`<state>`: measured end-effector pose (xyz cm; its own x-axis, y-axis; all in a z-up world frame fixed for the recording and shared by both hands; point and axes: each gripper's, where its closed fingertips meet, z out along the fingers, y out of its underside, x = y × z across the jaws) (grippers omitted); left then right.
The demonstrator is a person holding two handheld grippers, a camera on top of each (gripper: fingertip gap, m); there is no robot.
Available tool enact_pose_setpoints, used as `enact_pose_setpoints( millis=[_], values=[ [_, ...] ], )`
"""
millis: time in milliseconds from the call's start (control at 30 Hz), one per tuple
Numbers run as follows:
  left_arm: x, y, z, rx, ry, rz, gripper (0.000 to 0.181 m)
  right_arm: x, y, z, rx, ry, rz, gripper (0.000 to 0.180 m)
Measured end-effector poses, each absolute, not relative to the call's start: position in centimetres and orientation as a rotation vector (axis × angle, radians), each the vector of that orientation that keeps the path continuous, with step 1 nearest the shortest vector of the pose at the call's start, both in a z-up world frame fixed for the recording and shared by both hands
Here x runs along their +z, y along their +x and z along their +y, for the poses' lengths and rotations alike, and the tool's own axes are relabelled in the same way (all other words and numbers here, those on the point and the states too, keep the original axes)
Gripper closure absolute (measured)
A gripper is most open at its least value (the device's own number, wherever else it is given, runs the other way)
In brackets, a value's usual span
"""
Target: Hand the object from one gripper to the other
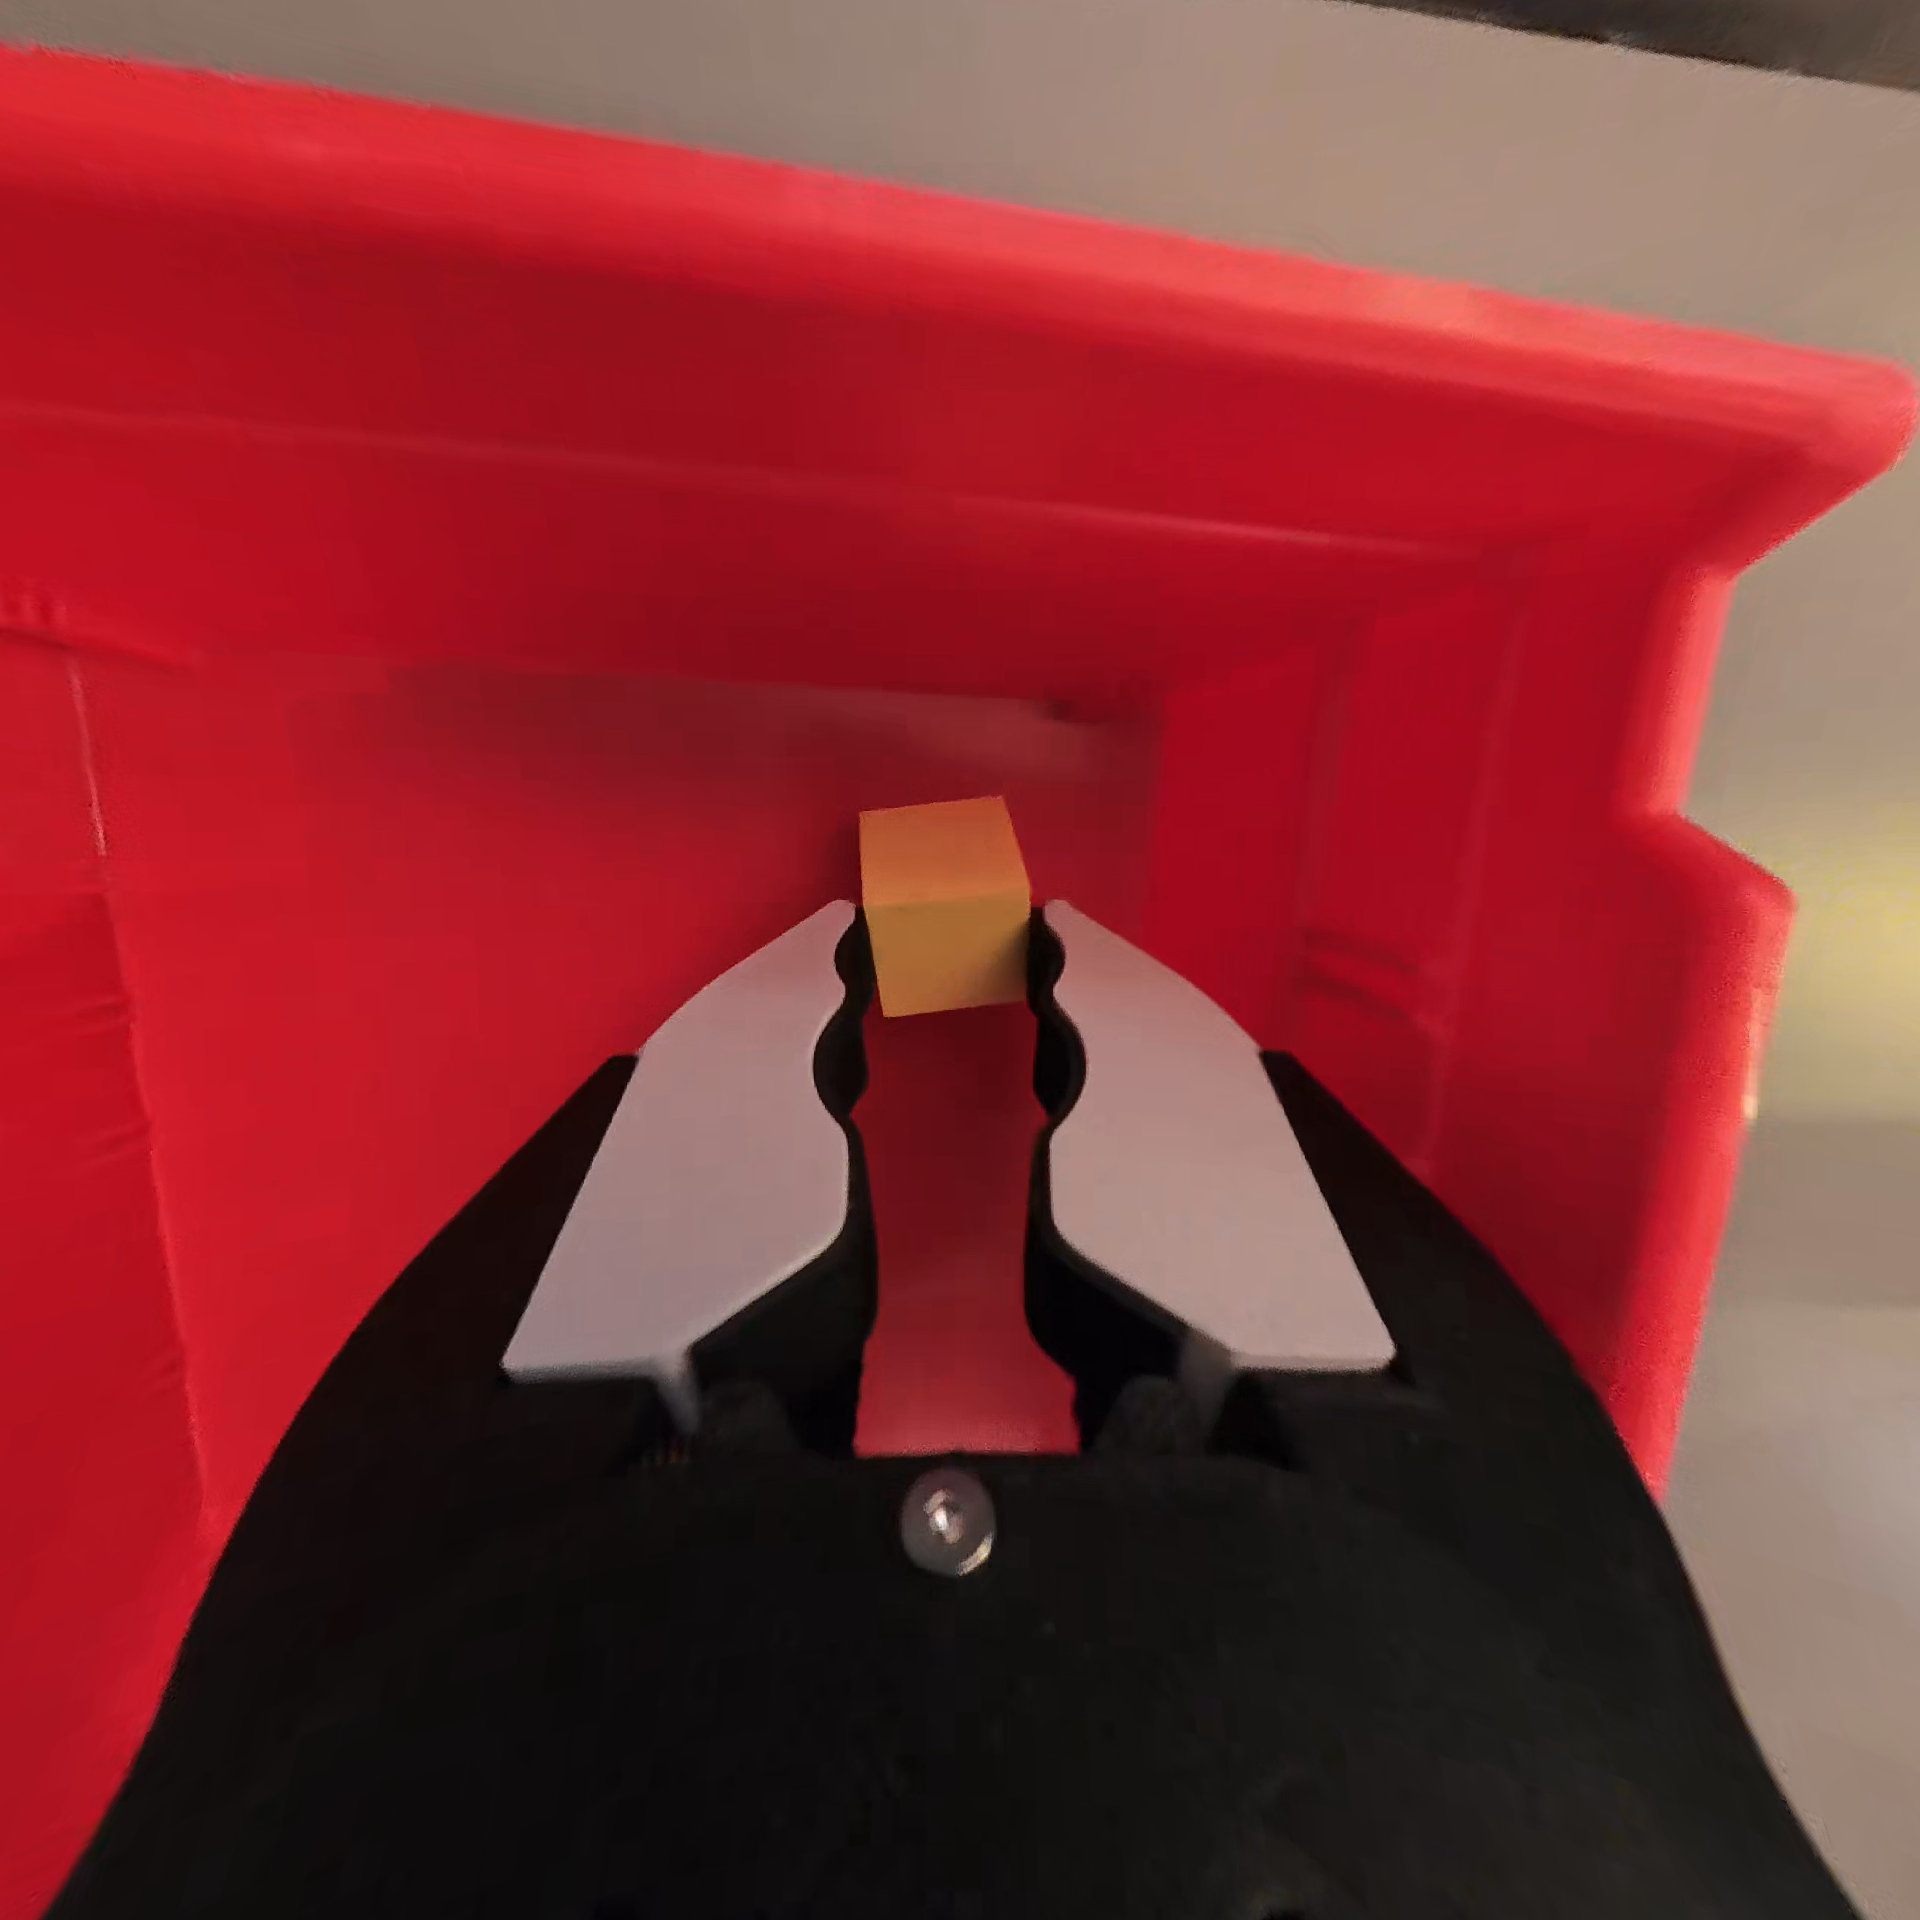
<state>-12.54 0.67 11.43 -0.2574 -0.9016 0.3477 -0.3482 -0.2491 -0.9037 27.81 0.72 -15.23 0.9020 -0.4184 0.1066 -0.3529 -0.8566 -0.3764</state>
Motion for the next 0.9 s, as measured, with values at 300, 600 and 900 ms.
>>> enact_pose_setpoints(
  millis=[300, 600, 900],
  values=[
    [11.2, -12.5, 0.9, -1.516, -1.535, 1.525, 0.133, -15.8, 27.9, 0.9, -0.223, -2.703, 0.615, 0.140],
    [7.5, -17.0, 8.4, -0.988, -1.722, 1.472, 0.137, -11.3, 25.4, 1.8, -0.066, -2.591, 0.520, 0.137],
    [-2.4, -27.7, 14.0, -0.347, -2.142, 1.596, 0.152, -2.7, 22.9, 1.4, -0.052, -2.372, 0.354, 0.137]
  ],
)
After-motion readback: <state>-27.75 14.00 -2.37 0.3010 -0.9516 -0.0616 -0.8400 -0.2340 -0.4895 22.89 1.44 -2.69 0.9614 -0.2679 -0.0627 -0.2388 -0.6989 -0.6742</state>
